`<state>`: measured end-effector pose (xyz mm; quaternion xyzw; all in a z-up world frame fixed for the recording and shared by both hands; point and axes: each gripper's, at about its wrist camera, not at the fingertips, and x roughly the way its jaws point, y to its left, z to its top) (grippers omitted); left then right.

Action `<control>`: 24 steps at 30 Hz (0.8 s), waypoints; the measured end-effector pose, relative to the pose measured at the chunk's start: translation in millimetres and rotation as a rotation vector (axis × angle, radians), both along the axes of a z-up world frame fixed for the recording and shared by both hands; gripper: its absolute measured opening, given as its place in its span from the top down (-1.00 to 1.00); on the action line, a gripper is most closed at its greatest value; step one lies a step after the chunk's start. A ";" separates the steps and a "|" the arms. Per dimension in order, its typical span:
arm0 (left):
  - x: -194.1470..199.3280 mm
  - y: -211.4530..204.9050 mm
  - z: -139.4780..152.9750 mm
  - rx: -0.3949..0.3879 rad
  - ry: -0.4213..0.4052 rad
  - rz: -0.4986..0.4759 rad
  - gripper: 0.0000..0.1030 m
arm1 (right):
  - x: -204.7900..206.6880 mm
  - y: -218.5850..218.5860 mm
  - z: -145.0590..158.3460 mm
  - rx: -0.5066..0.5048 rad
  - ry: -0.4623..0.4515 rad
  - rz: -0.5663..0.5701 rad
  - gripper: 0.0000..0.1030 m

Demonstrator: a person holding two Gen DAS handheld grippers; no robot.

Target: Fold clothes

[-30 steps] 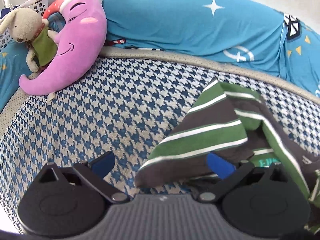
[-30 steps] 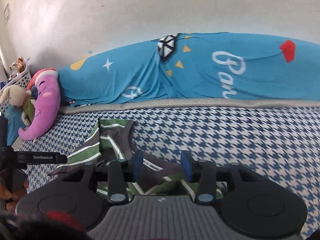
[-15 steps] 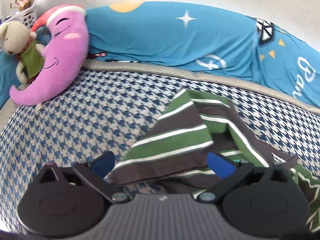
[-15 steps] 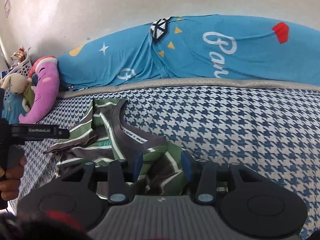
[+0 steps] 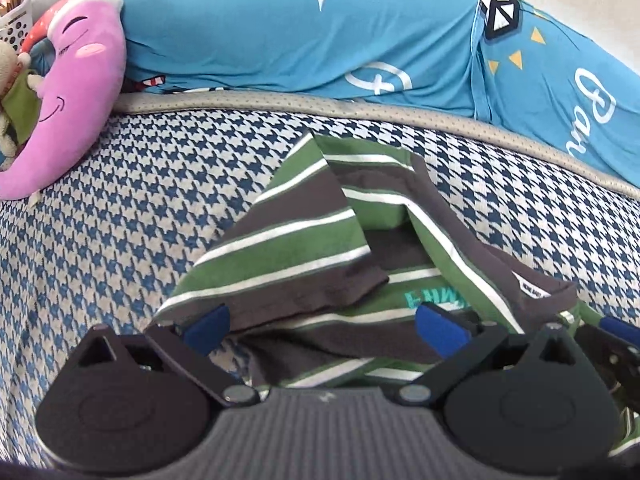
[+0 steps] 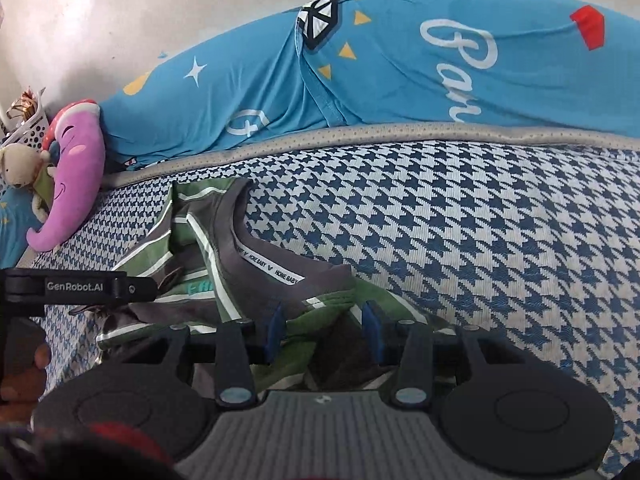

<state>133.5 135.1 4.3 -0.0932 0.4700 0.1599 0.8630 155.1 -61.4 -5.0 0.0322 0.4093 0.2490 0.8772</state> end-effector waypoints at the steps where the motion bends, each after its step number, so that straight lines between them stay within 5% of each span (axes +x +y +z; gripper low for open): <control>1: 0.7 -0.5 -0.6 0.000 0.002 0.002 -1.00 | 1.6 1.5 -1.1 0.000 0.003 -0.001 0.12; 8: 6.1 -3.5 -4.2 -0.012 0.017 0.003 -1.00 | 6.4 16.0 -12.7 -0.010 0.021 0.007 0.04; 13: 10.4 -1.6 -8.4 -0.015 0.035 0.014 -1.00 | 3.8 25.3 -14.0 -0.051 -0.019 0.016 0.72; 24: 16.8 4.8 -13.3 -0.046 0.063 0.036 -1.00 | 11.0 26.8 19.5 -0.092 -0.206 -0.057 0.82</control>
